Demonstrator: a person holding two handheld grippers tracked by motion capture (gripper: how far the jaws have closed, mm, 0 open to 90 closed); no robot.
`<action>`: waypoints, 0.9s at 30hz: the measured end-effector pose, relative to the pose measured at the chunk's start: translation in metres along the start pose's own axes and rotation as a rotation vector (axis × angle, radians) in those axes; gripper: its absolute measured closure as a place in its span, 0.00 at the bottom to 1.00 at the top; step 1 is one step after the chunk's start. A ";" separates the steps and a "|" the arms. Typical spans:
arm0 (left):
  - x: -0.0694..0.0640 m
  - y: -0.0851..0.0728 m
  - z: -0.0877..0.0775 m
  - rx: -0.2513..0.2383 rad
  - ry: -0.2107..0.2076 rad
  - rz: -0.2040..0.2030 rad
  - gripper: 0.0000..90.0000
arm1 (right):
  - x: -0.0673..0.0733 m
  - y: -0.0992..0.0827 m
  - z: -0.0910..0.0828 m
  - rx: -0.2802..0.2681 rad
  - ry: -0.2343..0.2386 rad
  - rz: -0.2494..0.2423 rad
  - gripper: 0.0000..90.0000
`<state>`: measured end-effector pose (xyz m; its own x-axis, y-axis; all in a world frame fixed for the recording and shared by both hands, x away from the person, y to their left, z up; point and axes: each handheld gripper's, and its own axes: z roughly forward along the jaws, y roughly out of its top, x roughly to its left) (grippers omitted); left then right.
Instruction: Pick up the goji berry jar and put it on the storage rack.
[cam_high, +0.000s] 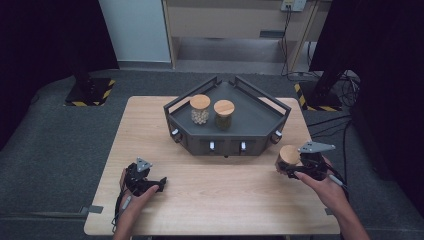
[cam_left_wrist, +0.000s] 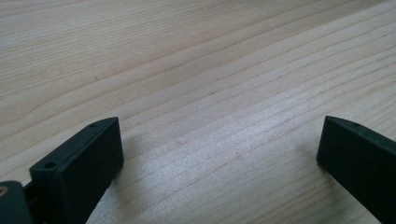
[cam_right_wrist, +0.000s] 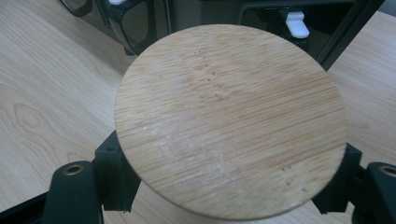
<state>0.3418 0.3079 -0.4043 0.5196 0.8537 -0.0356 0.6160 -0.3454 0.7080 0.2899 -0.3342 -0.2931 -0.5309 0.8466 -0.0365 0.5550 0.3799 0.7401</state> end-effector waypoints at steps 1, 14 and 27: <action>0.000 0.000 0.000 0.000 0.000 0.000 0.00 | 0.000 0.001 0.000 0.004 0.000 0.000 0.29; 0.000 0.000 0.000 0.000 0.000 -0.001 0.00 | 0.003 0.025 -0.003 0.014 0.008 -0.022 0.29; 0.000 0.000 0.000 0.000 0.001 -0.002 0.00 | 0.004 0.050 -0.008 0.023 0.013 -0.033 0.29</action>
<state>0.3416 0.3076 -0.4044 0.5178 0.8547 -0.0362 0.6167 -0.3436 0.7083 0.3102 -0.3146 -0.2506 -0.5570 0.8289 -0.0521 0.5516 0.4161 0.7229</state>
